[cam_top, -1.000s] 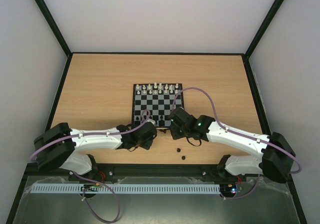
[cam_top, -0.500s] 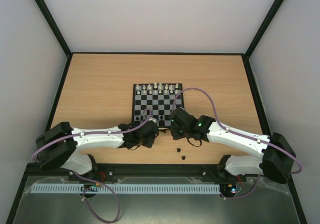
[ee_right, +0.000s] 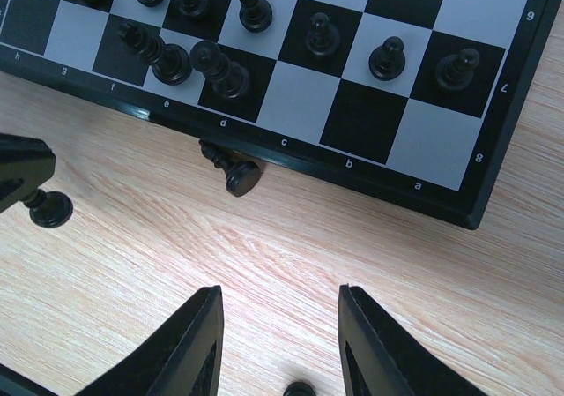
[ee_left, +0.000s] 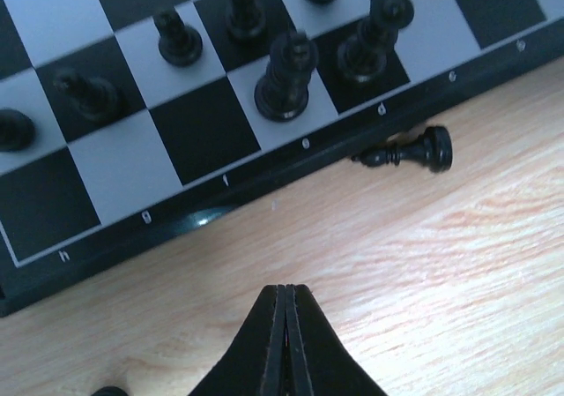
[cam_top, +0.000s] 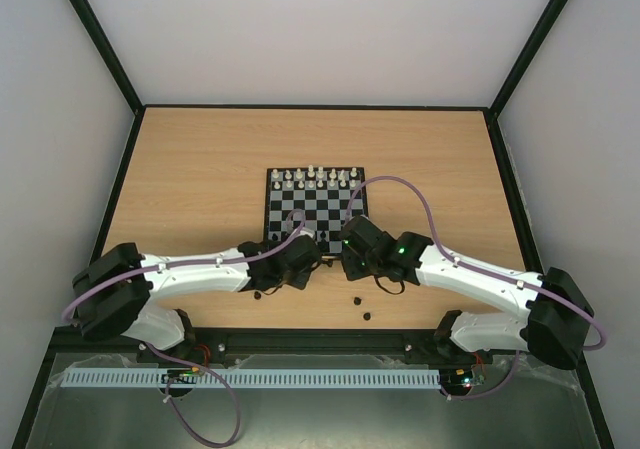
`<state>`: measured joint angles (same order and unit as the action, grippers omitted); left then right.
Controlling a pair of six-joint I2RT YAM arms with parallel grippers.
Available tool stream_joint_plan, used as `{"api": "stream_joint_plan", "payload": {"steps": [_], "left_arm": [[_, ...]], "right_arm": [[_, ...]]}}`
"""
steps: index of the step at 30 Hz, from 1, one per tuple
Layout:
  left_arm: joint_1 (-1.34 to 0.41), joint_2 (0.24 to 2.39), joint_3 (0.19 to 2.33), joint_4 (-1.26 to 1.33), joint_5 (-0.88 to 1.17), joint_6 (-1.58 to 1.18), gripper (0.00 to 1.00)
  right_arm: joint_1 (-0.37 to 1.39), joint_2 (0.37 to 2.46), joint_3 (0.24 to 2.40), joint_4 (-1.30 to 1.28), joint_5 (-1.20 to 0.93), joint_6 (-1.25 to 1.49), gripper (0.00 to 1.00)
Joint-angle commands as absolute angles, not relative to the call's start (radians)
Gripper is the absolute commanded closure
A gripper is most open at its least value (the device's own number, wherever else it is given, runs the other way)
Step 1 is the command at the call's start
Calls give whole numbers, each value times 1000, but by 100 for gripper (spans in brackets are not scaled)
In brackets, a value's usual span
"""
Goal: Set up the chess pieces on the board
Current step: Pick up the chess piece at the center of the board, then place the chess piece on the chessboard.
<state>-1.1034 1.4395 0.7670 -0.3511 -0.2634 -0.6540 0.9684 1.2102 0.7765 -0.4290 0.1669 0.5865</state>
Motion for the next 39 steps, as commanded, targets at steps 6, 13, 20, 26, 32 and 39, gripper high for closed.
{"api": "stream_joint_plan", "payload": {"steps": [6, 13, 20, 26, 32, 39], "left_arm": [[-1056, 1383, 781, -289, -396, -631, 98], [-1055, 1337, 700, -115, -480, -620, 98], [-1052, 1359, 661, -22, -526, -614, 98], [-1053, 1387, 641, 56, -546, -607, 98], [-1051, 1453, 650, 77, -571, -608, 98], [-1051, 1511, 648, 117, -601, -613, 98]], "right_arm": [[972, 1184, 762, -462, 173, 581, 64], [972, 1187, 761, -459, 168, 577, 64], [972, 1187, 761, -458, 161, 574, 64], [971, 1184, 759, -453, 155, 571, 64], [972, 1184, 758, -449, 145, 566, 64], [971, 1184, 756, -446, 137, 562, 64]]}}
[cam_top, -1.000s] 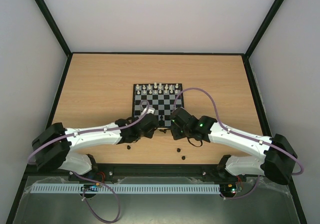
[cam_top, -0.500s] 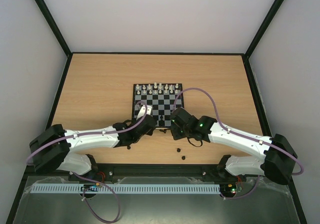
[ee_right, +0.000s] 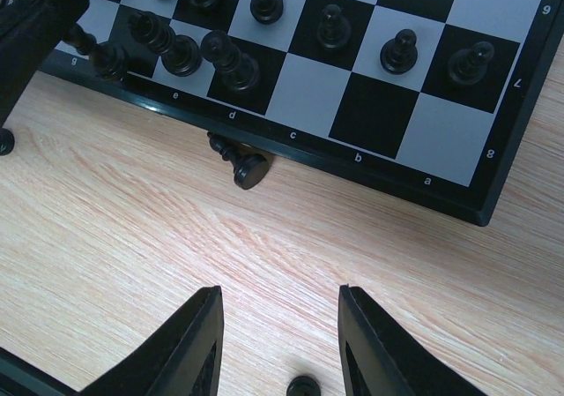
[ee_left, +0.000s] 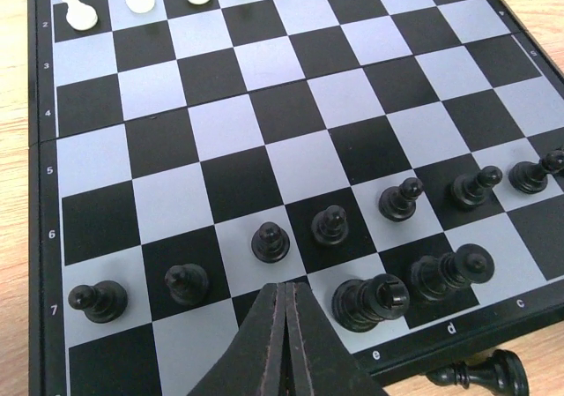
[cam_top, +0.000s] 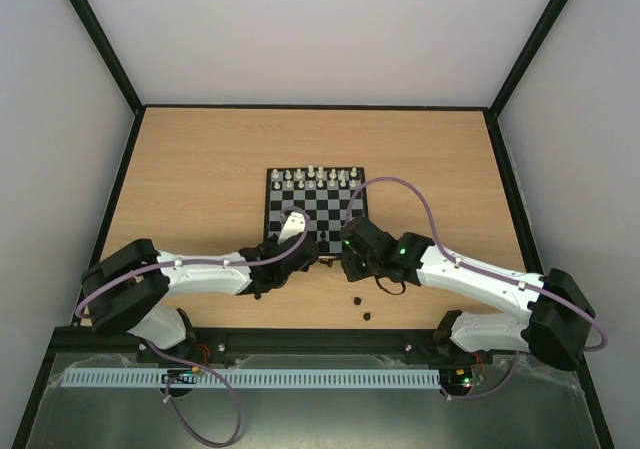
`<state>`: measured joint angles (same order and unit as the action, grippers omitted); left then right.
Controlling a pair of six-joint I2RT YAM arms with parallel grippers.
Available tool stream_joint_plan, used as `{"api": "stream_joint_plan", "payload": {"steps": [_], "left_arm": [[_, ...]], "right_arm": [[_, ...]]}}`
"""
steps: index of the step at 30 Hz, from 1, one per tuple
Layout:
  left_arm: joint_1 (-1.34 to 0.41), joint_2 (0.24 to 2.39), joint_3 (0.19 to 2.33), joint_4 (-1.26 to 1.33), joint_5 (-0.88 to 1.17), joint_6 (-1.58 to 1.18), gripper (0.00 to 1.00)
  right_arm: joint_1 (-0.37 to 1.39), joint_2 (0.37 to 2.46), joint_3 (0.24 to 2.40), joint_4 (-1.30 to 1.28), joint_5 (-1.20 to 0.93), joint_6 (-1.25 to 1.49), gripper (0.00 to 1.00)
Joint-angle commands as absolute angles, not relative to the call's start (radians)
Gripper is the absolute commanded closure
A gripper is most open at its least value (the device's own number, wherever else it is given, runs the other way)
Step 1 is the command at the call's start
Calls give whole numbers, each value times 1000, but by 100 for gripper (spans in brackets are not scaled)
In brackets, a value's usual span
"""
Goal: Set up the chess pieces on the board
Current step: Place the chess piece on the chessboard.
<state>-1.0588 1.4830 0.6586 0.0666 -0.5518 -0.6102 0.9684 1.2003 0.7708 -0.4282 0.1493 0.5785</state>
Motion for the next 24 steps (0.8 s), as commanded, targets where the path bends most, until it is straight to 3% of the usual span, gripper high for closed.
{"api": "stream_joint_plan", "payload": {"steps": [1, 24], "left_arm": [[-1052, 1516, 647, 121, -606, -613, 98], [-1051, 1569, 635, 172, -660, -620, 96]], "right_arm": [[971, 1184, 756, -446, 137, 561, 64], [972, 1187, 754, -442, 135, 560, 64]]}}
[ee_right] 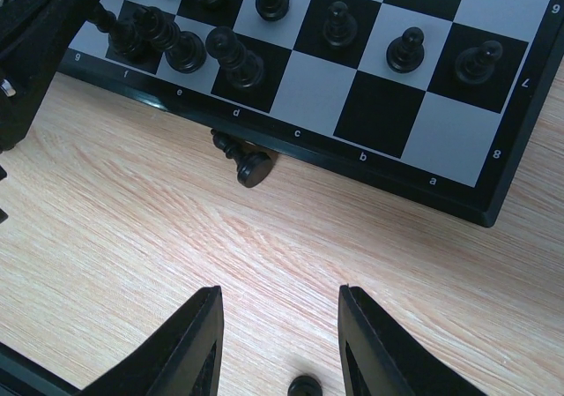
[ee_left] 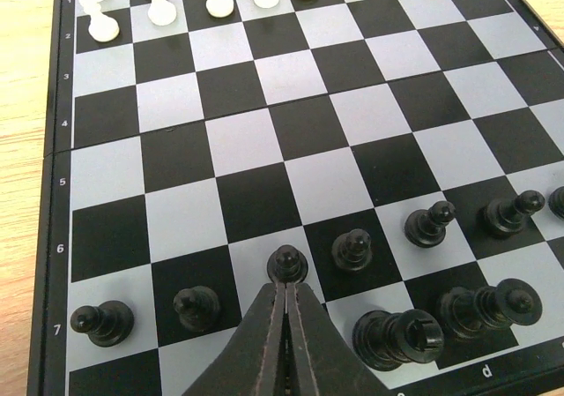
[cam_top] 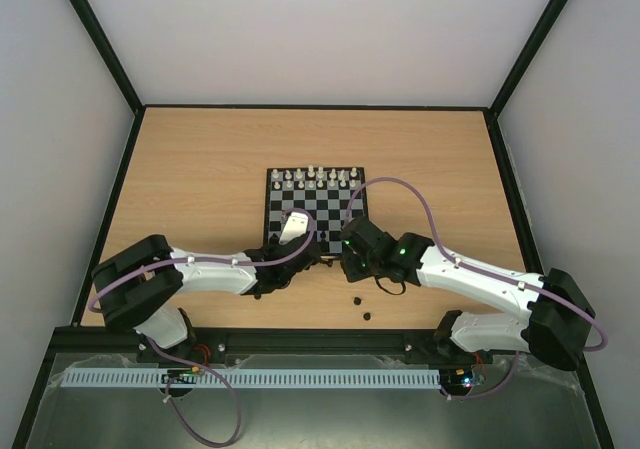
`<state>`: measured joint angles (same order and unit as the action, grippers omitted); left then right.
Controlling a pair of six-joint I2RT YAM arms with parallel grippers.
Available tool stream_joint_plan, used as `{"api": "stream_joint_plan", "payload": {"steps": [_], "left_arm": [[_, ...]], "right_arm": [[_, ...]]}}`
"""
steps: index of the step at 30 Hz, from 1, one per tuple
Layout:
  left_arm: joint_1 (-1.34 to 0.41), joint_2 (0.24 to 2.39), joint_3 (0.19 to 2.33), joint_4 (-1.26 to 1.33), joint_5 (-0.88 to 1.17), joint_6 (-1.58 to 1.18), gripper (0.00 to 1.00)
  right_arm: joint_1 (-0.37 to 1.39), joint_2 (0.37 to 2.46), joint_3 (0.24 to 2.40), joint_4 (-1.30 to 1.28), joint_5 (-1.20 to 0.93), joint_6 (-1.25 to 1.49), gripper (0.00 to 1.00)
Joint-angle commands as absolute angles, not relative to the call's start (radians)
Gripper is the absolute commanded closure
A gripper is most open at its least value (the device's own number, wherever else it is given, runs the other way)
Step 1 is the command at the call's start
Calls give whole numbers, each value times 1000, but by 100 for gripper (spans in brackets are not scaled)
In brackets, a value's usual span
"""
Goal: Set up the chess pieces on the board
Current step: Place the chess piece on the chessboard.
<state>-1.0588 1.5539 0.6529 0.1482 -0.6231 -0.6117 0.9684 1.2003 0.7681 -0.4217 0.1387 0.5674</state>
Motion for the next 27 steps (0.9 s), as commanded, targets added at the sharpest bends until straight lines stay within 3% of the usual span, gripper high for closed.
{"api": "stream_joint_plan", "payload": {"steps": [1, 27], "left_arm": [[-1052, 1569, 633, 175, -660, -621, 94], [-1052, 1565, 626, 207, -616, -617, 84]], "right_arm": [[971, 1187, 754, -442, 136, 560, 64], [972, 1186, 751, -439, 135, 560, 64]]}}
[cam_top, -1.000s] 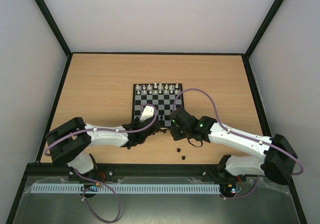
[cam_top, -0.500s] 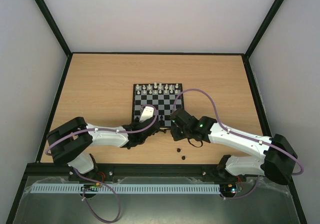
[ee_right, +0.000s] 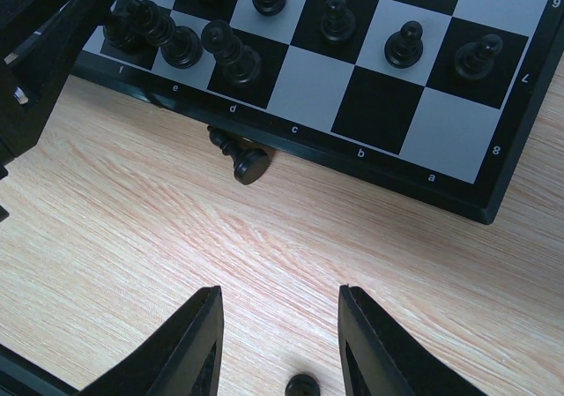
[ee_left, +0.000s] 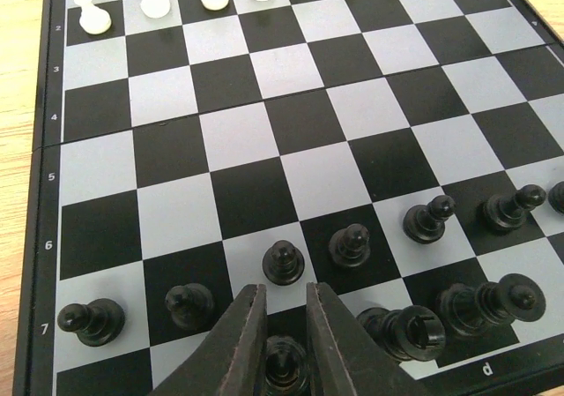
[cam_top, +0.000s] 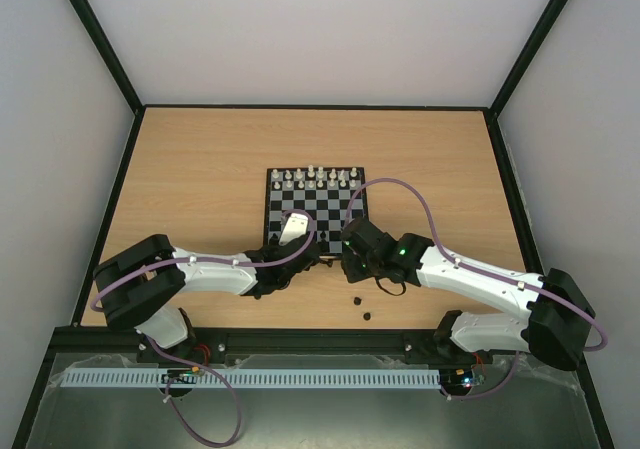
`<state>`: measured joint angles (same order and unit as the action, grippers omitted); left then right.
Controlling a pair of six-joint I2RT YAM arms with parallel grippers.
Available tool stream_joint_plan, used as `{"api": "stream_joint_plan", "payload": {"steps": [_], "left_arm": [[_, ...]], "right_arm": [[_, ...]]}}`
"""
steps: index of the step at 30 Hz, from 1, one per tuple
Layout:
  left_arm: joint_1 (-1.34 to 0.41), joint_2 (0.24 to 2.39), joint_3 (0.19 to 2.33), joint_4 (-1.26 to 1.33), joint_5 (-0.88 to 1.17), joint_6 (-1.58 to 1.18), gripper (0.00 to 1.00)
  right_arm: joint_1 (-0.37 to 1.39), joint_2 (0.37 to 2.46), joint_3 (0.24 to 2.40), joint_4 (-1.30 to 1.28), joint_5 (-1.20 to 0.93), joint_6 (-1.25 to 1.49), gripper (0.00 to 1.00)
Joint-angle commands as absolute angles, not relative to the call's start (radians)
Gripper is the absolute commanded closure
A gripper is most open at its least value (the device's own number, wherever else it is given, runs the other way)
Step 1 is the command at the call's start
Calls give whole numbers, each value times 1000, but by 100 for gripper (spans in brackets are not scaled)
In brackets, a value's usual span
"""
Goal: Set up the chess pieces on the board
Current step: Place the chess piece on the chessboard, then pick up the chessboard from the center of the board.
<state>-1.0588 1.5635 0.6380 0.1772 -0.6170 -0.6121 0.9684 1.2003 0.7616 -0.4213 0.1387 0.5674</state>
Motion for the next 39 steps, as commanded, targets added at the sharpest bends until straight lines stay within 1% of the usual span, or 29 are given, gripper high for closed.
{"api": "stream_joint_plan", "payload": {"steps": [1, 6, 9, 14, 17, 19, 23, 27, 30, 34, 39], "left_arm": [[-1052, 1564, 626, 207, -615, -618, 84], [-1053, 1559, 627, 210, -616, -619, 83], [-1053, 1560, 629, 205, -619, -620, 80], [-1052, 1548, 626, 197, -630, -625, 68], [-1053, 1523, 626, 184, -626, -627, 65], [-1056, 1497, 625, 173, -626, -629, 61], [-1069, 1432, 627, 141, -645, -629, 48], [-1085, 1359, 630, 102, -656, -632, 41], [-1094, 1302, 630, 62, -660, -646, 38], [-1101, 1215, 629, -13, -661, -677, 31], [-1111, 1088, 609, -96, -658, -704, 18]], "right_arm": [[971, 1184, 751, -439, 133, 560, 64], [972, 1184, 750, -439, 133, 560, 64], [972, 1185, 750, -438, 133, 560, 64], [972, 1184, 750, -437, 134, 560, 63], [971, 1184, 750, -437, 133, 560, 62], [972, 1184, 750, -437, 132, 560, 60], [972, 1183, 747, -429, 111, 556, 58], [972, 1170, 736, -406, 75, 551, 51], [971, 1184, 716, -364, 33, 551, 48], [972, 1243, 693, -292, 0, 548, 49], [972, 1328, 691, -224, 0, 542, 53]]}}
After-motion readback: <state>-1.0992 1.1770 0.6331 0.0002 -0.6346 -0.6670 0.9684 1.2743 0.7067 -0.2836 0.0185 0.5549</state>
